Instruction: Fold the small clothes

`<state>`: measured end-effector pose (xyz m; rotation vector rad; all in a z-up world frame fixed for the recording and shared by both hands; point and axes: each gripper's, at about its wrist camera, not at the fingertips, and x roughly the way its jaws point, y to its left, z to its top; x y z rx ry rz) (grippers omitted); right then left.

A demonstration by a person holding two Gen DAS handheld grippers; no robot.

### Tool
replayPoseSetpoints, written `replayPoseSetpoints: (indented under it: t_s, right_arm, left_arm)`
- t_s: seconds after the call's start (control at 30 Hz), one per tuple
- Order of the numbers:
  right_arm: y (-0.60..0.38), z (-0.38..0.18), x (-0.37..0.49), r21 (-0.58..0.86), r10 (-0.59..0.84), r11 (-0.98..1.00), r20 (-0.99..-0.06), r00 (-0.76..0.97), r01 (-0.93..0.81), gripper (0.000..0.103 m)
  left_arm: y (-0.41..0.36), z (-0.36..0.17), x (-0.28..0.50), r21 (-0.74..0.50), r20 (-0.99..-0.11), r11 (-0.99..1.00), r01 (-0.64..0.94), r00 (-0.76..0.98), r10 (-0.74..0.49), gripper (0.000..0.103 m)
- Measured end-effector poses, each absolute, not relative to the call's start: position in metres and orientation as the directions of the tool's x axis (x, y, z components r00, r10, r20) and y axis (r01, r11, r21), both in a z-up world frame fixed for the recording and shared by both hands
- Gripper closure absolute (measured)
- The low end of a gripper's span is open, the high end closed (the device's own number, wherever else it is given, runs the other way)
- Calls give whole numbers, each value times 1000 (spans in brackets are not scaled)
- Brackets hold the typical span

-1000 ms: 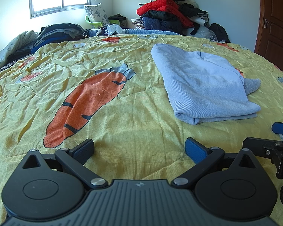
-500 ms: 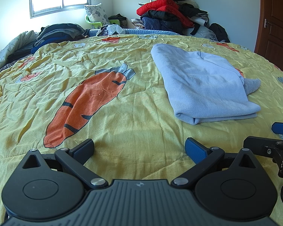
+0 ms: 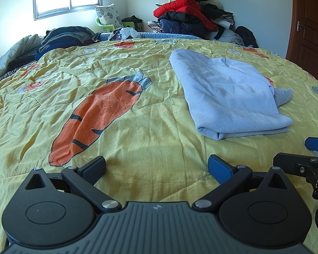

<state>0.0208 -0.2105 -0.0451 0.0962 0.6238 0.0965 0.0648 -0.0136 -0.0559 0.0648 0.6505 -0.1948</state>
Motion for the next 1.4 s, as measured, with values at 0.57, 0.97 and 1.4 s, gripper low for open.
replayPoseSetpoints:
  t_s: [0.57, 0.97, 1.4]
  right_arm:
    - [-210, -45, 21, 114, 120, 991, -579, 806, -66, 0]
    - [-209, -45, 20, 123, 129, 990, -576, 807, -70, 0]
    - [-209, -45, 20, 111, 125, 991, -580, 805, -73, 0]
  left_arm:
    - [-14, -56, 65, -1, -607, 980, 200, 778, -160, 0]
    - [-14, -56, 65, -1, -607, 980, 200, 778, -160, 0]
    - [-14, -56, 65, -1, -607, 980, 200, 778, -160, 0]
